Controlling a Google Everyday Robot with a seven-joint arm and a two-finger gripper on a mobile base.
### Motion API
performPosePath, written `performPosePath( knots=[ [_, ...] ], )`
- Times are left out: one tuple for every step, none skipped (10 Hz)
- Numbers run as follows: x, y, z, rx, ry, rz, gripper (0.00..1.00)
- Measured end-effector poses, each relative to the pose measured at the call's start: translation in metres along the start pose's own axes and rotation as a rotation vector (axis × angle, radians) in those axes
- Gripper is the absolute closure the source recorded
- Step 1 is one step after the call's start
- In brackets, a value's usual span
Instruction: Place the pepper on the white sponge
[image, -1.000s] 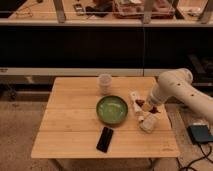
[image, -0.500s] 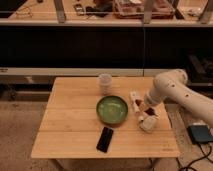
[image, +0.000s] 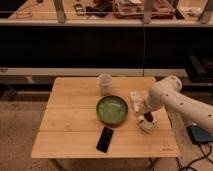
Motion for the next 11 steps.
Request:
performPosePath(
  knots=[
    [-0.013, 0.003, 0.007, -0.02, -0.009, 0.067, 1.0],
    [-0.019, 0.003, 0.01, -0.026, -0.012, 0.099, 1.0],
    [-0.029, 0.003, 0.015, -0.027, -0.018, 0.134, 1.0],
    [-0.035, 0.001, 0.018, -0.019, -0.02, 0.152, 1.0],
    [-0.038, -0.002, 0.018, -0.007, -0.019, 0.156, 1.0],
    [-0.038, -0.005, 0.018, 0.008, -0.021, 0.142, 1.0],
    [-0.038, -0.007, 0.017, 0.017, -0.024, 0.126, 1.0],
    [-0.038, -0.008, 0.018, 0.029, -0.03, 0.113, 1.0],
    [-0.038, -0.005, 0.019, 0.033, -0.032, 0.109, 1.0],
    [-0.039, -0.002, 0.019, 0.034, -0.034, 0.109, 0.98],
    [-0.037, 0.005, 0.019, 0.027, -0.033, 0.106, 0.9]
  ],
)
